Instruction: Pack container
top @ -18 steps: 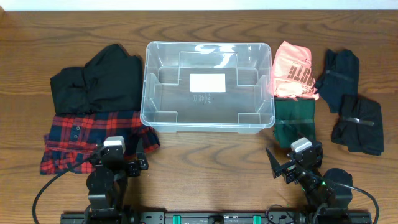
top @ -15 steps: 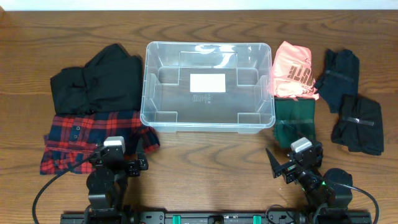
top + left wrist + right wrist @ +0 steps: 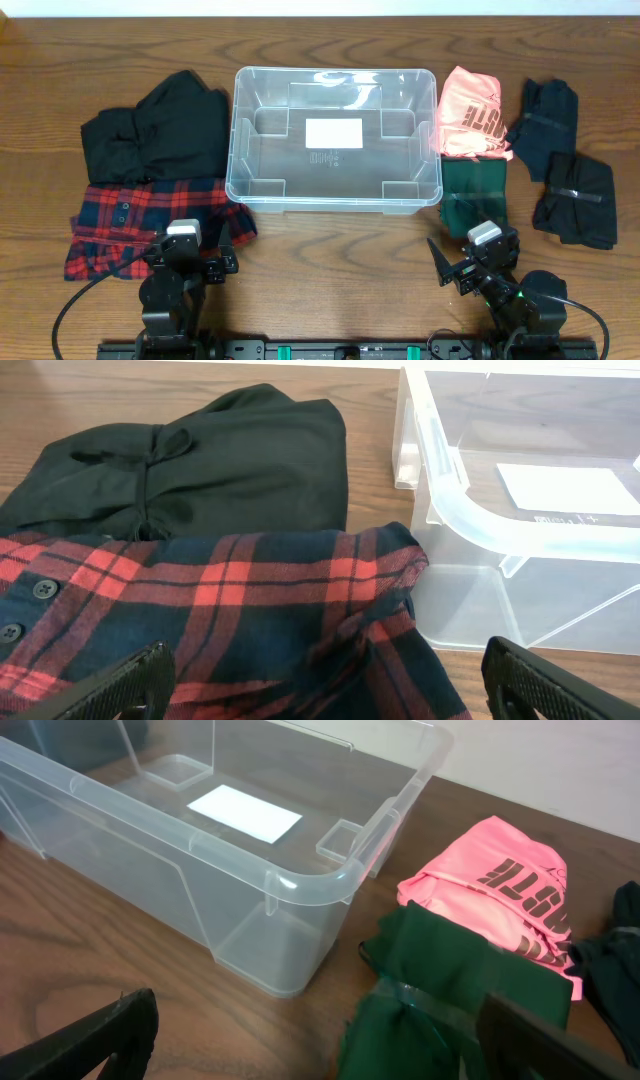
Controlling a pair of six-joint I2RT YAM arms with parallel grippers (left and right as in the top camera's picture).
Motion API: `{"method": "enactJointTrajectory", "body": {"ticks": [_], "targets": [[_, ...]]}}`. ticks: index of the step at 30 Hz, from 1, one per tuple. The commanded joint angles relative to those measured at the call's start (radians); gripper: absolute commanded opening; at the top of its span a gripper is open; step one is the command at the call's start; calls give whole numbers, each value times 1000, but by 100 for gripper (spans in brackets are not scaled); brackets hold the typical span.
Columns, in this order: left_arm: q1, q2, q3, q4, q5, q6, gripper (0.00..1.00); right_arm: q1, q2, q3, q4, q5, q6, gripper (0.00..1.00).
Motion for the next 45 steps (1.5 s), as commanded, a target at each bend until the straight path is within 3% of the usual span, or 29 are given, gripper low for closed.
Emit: {"method": "enactJointTrajectory", "body": {"ticks": [1, 15, 19, 24, 27, 31, 36, 41, 45], "targets": [[3, -8, -18, 2, 11, 13, 98, 5, -6, -3, -1, -3, 12, 99], [3, -8, -18, 2, 11, 13, 98, 5, -6, -3, 56, -74, 18, 99], [3, -8, -18, 2, 11, 13, 98, 5, -6, -3, 60, -201, 145, 99], [3, -8, -18, 2, 11, 13, 98, 5, 2, 23, 72, -128, 359, 99], [3, -8, -18, 2, 11, 13, 98, 5, 46, 110, 58, -67, 415, 99], [3, -8, -18, 2, 11, 13, 98, 5, 210, 313, -50, 75, 424, 99], [3, -8, -18, 2, 11, 13, 98, 5, 562, 649, -246, 241, 346, 99], [3, -8, -18, 2, 11, 13, 98, 5, 849, 914, -327, 115, 267, 99], [3, -8, -18, 2, 11, 13, 98, -41, 999, 1000, -385, 154, 297, 99]]}}
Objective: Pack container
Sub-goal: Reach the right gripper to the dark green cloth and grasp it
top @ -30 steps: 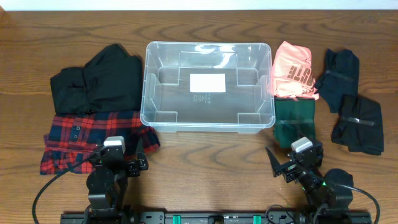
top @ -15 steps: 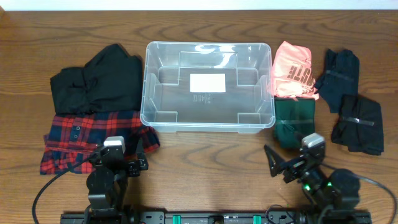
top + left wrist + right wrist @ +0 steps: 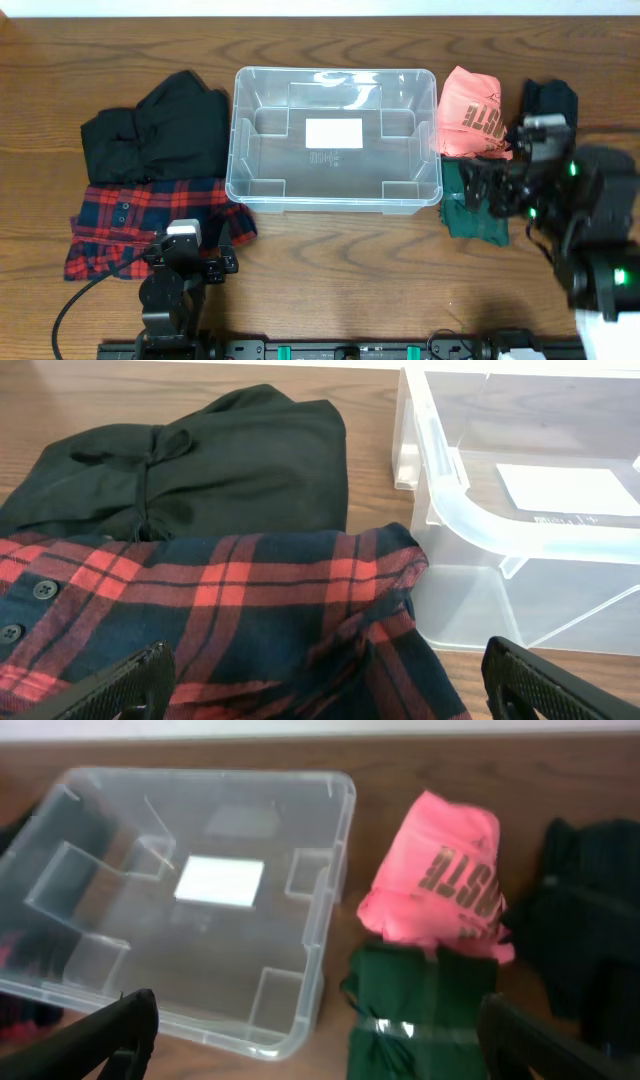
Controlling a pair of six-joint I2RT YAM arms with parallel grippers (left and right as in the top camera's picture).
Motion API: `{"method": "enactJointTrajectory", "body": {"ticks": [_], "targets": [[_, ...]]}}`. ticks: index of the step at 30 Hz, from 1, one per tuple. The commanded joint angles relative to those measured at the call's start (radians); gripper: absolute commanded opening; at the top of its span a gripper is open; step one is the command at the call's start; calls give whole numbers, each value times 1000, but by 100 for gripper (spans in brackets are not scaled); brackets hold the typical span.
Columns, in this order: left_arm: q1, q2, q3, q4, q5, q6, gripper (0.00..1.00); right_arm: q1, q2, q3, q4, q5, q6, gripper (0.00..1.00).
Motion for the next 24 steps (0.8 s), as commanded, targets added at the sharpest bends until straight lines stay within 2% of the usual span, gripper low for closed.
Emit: {"method": "enactJointTrajectory", "body": {"ticks": [1, 8, 11, 13, 15, 22, 24], "targets": [[3, -8, -18, 1, 10, 13, 98, -66, 111, 43, -20, 8, 17, 99], [3, -8, -18, 1, 10, 13, 98, -336, 423, 43, -6, -164, 0, 99], [3, -8, -18, 1, 10, 13, 98, -404, 569, 42, -7, -200, -17, 99], [3, -8, -18, 1, 10, 13, 98, -424, 657, 42, 0, -201, -17, 93], [3, -8, -18, 1, 10, 13, 98, -433, 734, 42, 11, -201, -31, 91], [3, -8, -18, 1, 10, 13, 98, -407, 908, 37, 53, -253, -89, 90], [3, -8, -18, 1, 10, 13, 98, -399, 936, 22, 77, -254, -91, 86]]}}
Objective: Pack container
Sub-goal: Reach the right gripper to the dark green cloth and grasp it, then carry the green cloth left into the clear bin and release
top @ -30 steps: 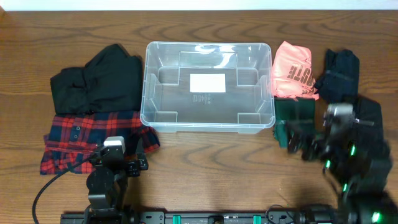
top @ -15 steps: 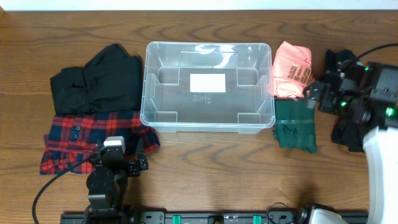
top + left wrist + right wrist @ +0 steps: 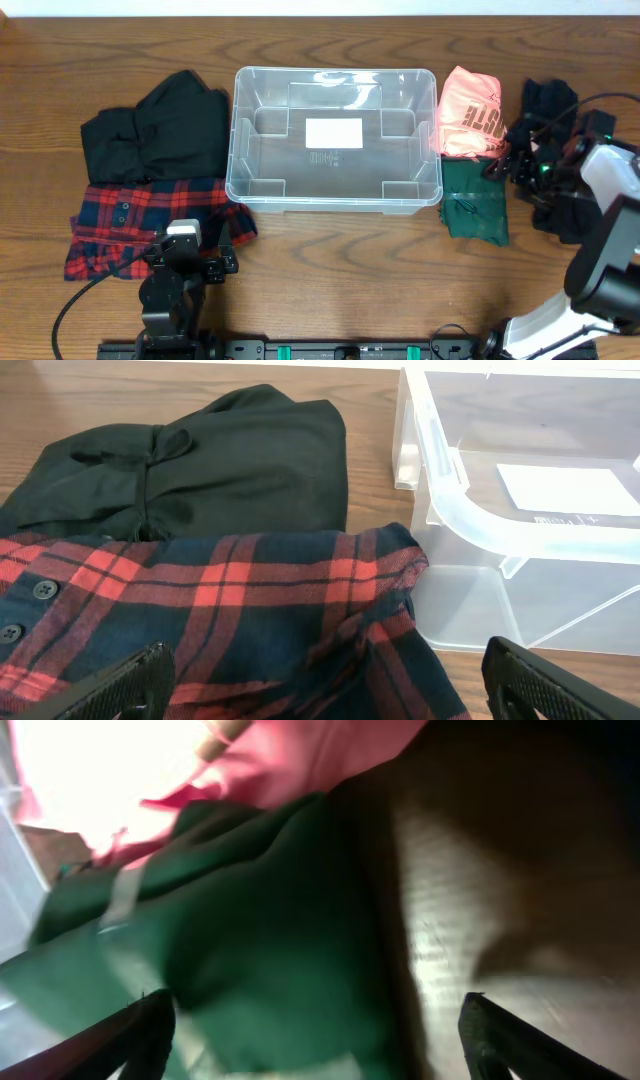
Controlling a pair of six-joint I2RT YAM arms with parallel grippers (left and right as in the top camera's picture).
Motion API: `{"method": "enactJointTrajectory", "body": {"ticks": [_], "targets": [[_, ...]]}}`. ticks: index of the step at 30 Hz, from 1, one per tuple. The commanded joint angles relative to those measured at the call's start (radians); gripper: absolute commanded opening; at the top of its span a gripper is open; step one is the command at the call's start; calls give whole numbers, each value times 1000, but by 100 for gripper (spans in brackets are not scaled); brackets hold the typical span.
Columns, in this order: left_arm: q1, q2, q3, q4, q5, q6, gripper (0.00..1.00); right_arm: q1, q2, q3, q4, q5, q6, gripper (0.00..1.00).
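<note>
The clear plastic container [image 3: 335, 135] stands empty at the table's middle. Right of it lie a pink garment [image 3: 472, 112] and a folded green garment [image 3: 476, 200]. My right gripper [image 3: 503, 160] is open, low at the green garment's upper right edge. Its wrist view is filled by the green cloth [image 3: 250, 940], with the pink garment [image 3: 300, 760] above. My left gripper [image 3: 190, 262] is open near the front edge, over the red plaid shirt [image 3: 230, 620]. A black garment [image 3: 200, 460] lies beyond that shirt.
Two dark garments [image 3: 550, 110] [image 3: 575, 215] lie at the far right, partly under my right arm. The container's corner [image 3: 470, 525] is just right of the plaid shirt. Bare wood lies in front of the container.
My right gripper was high above the pink and green garments, looking down on them and the container. Now it is low and close against the green garment, still open. The left arm is unchanged.
At first both arms rested near the front edge with open grippers, the right one facing the container and the green garment. Then the right arm was up over the garments on the right. Now its open gripper is down at the green garment.
</note>
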Motion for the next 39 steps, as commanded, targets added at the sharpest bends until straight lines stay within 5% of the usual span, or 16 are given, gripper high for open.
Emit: {"method": "enactJointTrajectory", "body": {"ticks": [1, 13, 16, 26, 33, 39], "targets": [[3, -7, -18, 1, 10, 13, 98, 20, 41, -20, 30, -42, -35, 83], [3, -7, -18, 1, 10, 13, 98, 34, 50, -194, 212, -94, -35, 57], [3, -7, -18, 1, 10, 13, 98, 31, 50, -249, 274, -93, -35, 37], [3, -7, -18, 1, 10, 13, 98, 28, -200, -163, 58, -155, -16, 1], [3, -7, -18, 1, 10, 13, 98, 138, -589, -76, -14, -176, 113, 1], [3, -7, -18, 1, 10, 13, 98, 329, -787, -53, 93, -180, 300, 1]]}}
